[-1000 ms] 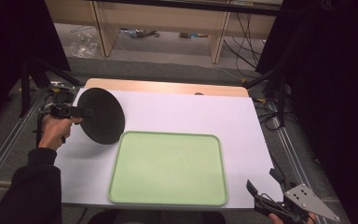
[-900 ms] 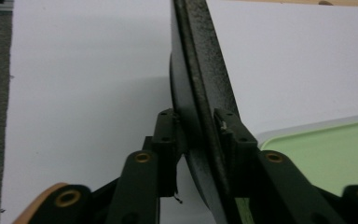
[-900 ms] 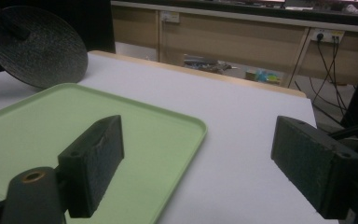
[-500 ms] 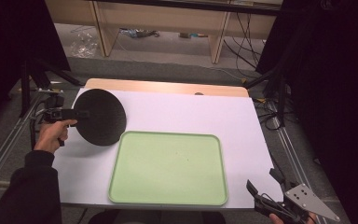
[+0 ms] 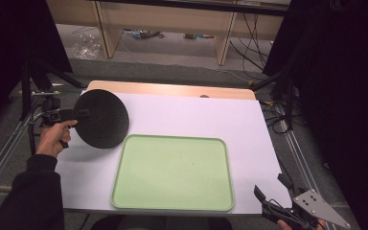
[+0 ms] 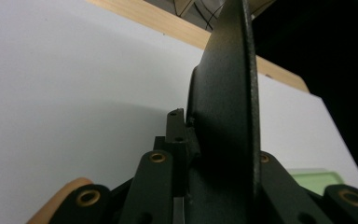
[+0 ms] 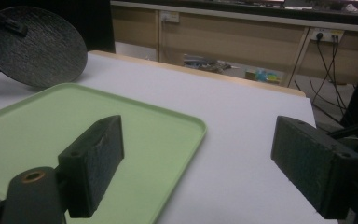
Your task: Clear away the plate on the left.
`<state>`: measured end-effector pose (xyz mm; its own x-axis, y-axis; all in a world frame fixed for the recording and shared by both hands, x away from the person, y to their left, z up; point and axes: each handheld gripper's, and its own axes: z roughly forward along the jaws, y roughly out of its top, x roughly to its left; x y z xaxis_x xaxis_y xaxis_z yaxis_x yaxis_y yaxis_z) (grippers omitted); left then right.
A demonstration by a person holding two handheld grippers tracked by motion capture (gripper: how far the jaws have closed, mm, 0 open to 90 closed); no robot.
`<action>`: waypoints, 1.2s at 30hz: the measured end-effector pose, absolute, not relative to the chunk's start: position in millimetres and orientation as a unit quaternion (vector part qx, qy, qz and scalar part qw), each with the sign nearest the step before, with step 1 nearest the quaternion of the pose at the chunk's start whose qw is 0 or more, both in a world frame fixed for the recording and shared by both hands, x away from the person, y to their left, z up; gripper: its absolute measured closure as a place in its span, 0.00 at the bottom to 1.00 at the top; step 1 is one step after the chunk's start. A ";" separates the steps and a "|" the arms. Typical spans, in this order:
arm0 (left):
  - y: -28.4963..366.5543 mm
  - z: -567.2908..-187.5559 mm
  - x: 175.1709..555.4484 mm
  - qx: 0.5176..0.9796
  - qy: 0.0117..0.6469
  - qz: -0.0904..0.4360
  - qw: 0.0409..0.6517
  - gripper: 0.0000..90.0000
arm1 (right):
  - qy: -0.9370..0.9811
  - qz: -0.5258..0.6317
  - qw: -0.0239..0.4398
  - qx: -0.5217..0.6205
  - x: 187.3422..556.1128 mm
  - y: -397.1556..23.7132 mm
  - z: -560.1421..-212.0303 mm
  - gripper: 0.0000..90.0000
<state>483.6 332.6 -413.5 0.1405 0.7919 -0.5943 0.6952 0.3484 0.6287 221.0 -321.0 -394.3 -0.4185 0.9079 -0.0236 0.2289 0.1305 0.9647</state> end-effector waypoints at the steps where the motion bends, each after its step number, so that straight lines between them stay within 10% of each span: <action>1: 334.5 -412.6 482.9 0.561 0.657 0.047 0.502 0.88 | 0.674 0.505 0.335 0.423 221.0 -321.0 -394.2 0.20; 36: 289.5 -375.3 468.1 0.558 0.617 -0.018 0.555 0.87 | 0.680 0.492 0.339 0.426 220.6 -321.2 -393.3 0.20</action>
